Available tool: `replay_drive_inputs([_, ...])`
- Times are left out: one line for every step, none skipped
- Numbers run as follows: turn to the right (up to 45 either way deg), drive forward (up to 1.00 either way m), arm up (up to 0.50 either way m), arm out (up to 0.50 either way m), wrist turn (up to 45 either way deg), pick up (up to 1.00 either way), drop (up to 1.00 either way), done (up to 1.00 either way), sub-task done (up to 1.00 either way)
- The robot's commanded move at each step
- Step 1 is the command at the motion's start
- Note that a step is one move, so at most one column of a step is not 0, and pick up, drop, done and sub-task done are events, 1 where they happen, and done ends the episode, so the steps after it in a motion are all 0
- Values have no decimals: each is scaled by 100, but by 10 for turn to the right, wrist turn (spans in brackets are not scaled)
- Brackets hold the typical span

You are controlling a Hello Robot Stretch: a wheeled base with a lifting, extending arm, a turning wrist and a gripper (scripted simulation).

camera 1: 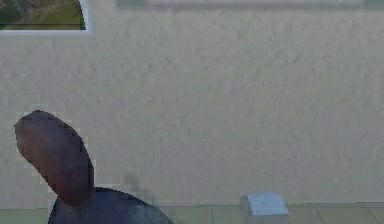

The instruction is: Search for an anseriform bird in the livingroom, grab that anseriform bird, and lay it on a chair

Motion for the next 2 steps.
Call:
replay_drive_inputs([0,30,0,0,0,0,0,0,0])
replay_drive_inputs([450,0,0,0,0,0,0,0,0])
